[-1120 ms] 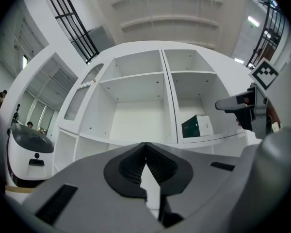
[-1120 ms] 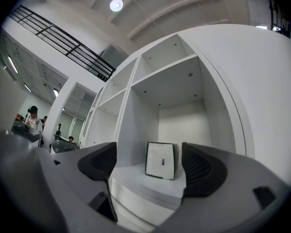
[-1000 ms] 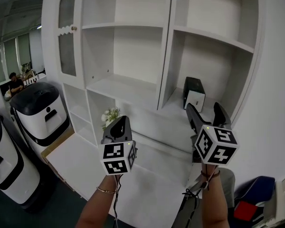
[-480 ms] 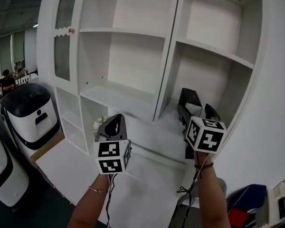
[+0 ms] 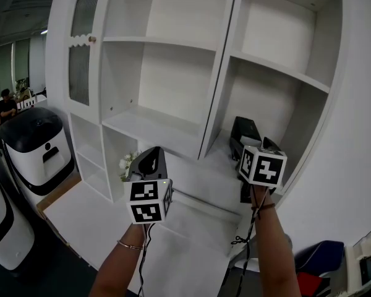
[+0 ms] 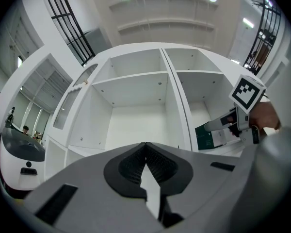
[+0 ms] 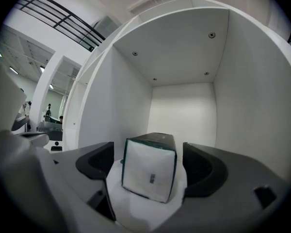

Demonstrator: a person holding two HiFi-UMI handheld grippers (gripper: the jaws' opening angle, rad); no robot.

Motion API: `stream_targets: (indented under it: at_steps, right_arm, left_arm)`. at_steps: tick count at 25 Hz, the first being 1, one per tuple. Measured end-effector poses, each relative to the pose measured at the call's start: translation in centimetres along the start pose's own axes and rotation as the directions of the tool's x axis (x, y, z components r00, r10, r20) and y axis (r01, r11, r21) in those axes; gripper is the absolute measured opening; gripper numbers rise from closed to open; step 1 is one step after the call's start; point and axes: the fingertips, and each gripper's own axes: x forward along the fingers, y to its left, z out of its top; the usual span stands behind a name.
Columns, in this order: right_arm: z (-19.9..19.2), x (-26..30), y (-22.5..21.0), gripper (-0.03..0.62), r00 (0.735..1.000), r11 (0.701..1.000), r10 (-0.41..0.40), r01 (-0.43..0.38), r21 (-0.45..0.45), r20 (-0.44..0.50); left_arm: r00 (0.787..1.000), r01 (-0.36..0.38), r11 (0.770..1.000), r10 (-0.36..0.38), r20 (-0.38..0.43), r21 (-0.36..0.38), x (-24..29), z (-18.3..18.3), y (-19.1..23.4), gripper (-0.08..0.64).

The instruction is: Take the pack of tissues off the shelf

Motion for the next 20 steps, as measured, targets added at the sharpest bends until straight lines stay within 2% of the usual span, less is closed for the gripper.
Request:
stream_targets:
  at_steps: [4, 12, 20]
  right_arm:
    - [-0.5, 0.8, 0.2, 0.459, 0.999, 1.0, 0.002, -0.002, 0.014, -0.049]
    - [-1.5, 1.7, 0.3, 0.465, 0.99, 1.0, -0.013, 0.011, -0.018, -0.137]
    - [-1.8, 2.5, -0.2, 0.436, 0.981, 0.998, -0.054, 0.048, -0.036, -0.186]
  left_arm:
    - [1.0, 0.008, 1.0, -0.008, 0.004, -0.005, 0.0, 0.0, -0.3, 0.015]
    - [1.0, 0.016, 1.0, -0.016, -0.014, 0.002, -0.2, -0.5, -0.3, 0.015]
    - [1.0, 0.018, 1.0, -0.018, -0.012, -0.015, -0.7, -0.2, -0.8, 0.015]
